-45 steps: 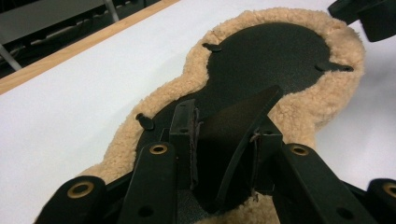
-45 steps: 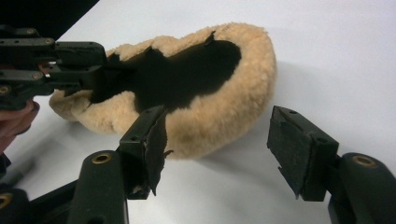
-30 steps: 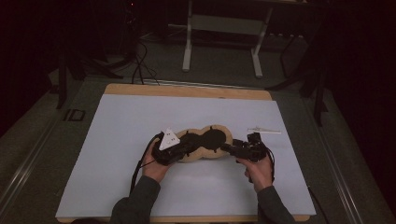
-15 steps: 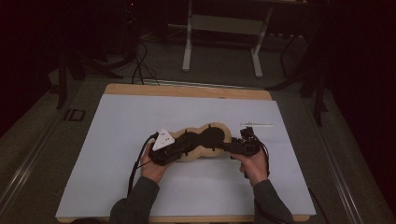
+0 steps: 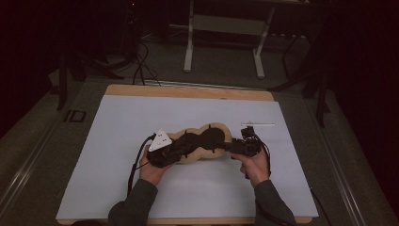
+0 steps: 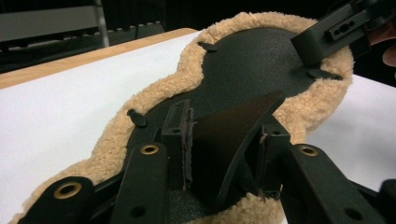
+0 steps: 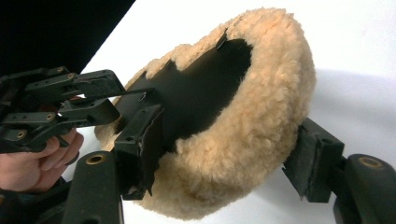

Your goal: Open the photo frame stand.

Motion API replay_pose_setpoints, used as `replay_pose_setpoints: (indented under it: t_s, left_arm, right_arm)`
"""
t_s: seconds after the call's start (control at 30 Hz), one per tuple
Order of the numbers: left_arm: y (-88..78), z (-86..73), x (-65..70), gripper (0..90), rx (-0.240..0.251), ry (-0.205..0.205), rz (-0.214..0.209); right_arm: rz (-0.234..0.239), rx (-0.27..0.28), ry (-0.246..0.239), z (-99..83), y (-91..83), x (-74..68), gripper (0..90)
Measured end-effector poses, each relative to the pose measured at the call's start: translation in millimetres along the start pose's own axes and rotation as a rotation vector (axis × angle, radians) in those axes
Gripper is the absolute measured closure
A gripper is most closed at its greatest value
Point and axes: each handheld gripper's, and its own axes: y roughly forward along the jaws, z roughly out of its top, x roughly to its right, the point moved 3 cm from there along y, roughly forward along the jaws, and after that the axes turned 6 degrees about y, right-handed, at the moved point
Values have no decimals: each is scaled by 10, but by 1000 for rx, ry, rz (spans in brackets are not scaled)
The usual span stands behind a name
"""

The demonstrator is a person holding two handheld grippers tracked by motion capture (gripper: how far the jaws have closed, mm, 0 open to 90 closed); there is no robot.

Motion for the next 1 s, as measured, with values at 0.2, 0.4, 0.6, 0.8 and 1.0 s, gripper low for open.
replay_pose_setpoints:
  t_s: [0.2, 0.4, 0.6, 0.8, 1.0]
  left_arm:
    - [-41, -1, 14, 594, -5, 1, -18]
    - [-79, -11, 25, 511, -42, 1, -26]
    - [-134, -33, 32, 434, -55, -5, -28]
    - [-226, -85, 61, 397, -53, 22, -42]
    - [-309, -199, 14, 405, -105, -18, -85]
  right_arm:
    - [7, 8, -3, 5, -19, -25, 395]
    - [21, 19, -3, 13, -33, -39, 442]
    - [60, 34, 5, 18, -58, -35, 503]
    - [72, 36, 4, 14, -65, -30, 532]
    - [83, 39, -14, 16, -78, -41, 558]
